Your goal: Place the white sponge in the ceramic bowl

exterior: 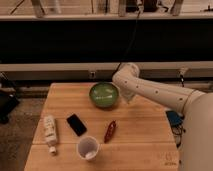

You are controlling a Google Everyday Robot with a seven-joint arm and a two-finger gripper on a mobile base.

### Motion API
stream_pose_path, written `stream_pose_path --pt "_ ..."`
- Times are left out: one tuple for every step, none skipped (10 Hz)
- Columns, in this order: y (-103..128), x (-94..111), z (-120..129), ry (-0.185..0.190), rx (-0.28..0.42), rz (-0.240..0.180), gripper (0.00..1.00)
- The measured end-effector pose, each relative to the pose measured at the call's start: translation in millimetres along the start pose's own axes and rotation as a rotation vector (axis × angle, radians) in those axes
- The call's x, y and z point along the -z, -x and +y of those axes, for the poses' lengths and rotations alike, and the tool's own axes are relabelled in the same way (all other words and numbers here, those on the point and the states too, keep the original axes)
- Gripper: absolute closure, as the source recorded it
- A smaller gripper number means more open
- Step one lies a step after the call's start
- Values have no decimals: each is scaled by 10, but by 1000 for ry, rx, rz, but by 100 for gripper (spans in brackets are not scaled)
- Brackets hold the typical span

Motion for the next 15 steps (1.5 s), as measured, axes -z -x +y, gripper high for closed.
stream_pose_path --pt "99 28 -150 -7 17 4 100" --pt "122 40 -209 -9 23 8 100" --pt "114 40 -247 -12 28 11 100" --pt "124 28 -344 -15 37 15 100" --pt "175 29 -446 -23 49 17 100" --pt "185 24 -503 -27 54 21 100" --pt "191 20 -534 -29 57 23 100" --pt "198 27 -571 -32 67 25 100" --pt "209 25 -596 -34 71 28 100" --pt "245 36 -640 -38 78 31 100" --pt "300 44 -696 -42 85 32 100" --pt "337 46 -741 -47 91 32 100" --pt "324 46 -741 -45 94 35 100" --pt "310 32 -730 -43 97 37 100" --pt "314 41 -750 -43 104 39 100"
